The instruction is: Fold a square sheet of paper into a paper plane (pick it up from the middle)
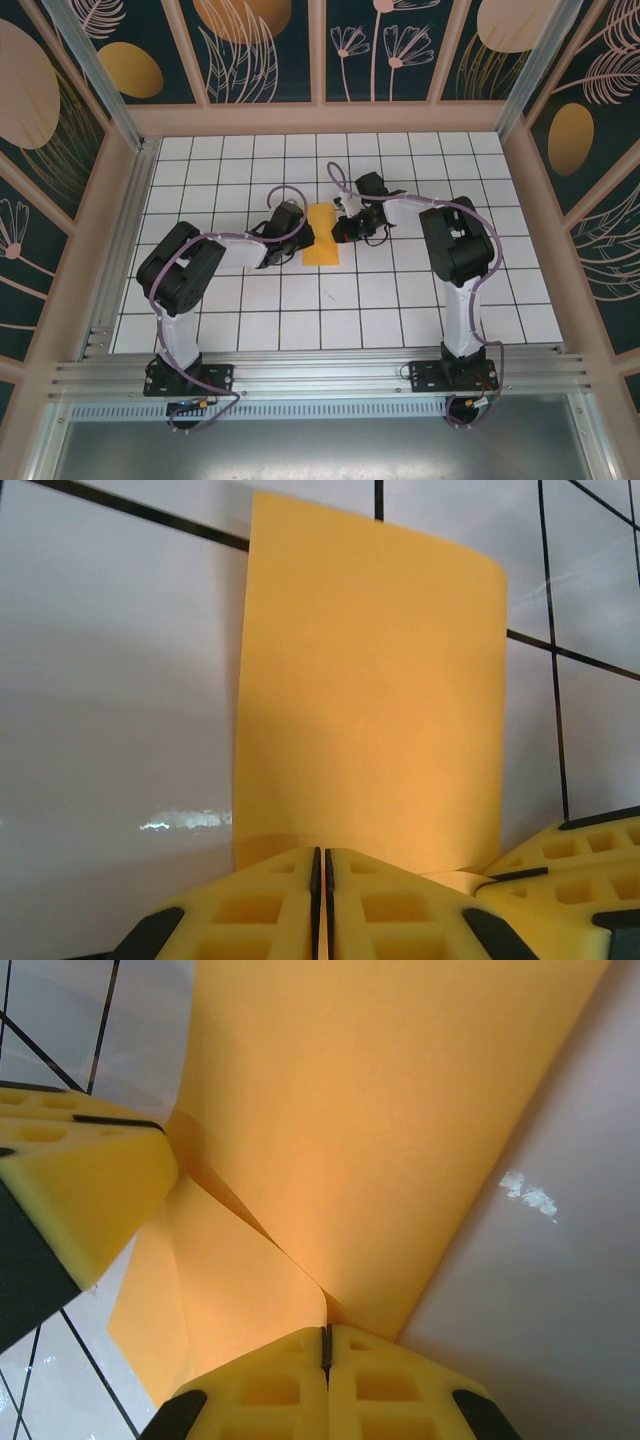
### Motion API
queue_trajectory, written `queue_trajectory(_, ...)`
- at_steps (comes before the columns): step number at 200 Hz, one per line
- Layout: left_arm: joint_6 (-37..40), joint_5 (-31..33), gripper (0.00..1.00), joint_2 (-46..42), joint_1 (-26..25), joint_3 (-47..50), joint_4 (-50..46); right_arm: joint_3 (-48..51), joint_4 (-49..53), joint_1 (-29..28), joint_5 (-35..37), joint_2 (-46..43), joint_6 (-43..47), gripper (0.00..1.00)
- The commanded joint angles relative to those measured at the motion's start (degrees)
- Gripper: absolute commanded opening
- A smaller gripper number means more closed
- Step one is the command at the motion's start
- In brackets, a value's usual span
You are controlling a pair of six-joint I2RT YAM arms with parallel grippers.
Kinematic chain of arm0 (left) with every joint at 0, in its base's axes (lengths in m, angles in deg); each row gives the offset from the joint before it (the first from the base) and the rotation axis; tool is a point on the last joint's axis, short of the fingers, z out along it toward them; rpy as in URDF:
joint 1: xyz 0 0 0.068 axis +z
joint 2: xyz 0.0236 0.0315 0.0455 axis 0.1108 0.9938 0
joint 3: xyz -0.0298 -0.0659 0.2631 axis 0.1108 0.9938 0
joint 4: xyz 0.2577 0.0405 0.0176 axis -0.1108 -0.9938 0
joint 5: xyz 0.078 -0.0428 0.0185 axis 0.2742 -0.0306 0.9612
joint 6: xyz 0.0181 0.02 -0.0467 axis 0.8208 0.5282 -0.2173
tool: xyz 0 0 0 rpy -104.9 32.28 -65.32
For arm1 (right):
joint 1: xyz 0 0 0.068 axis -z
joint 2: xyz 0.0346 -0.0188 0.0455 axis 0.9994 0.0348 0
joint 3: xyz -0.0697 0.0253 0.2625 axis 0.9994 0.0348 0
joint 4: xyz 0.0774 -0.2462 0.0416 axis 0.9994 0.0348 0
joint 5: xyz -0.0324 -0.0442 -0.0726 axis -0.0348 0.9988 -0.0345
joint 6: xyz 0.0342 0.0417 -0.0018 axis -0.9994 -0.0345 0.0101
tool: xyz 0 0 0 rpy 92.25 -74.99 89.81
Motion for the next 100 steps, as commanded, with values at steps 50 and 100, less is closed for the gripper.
queue_trajectory(50,1.3,1.6,0.14,1.0,0.3,-2.8,-1.1,0.9,2.0,-0.7,4.7,1.2,-0.2,0.0)
queue_trajectory(100,0.9,1.0,0.13,3.5,0.4,-0.3,0.3,0.8,2.1,-0.6,4.6,1.0,-0.2,0.0)
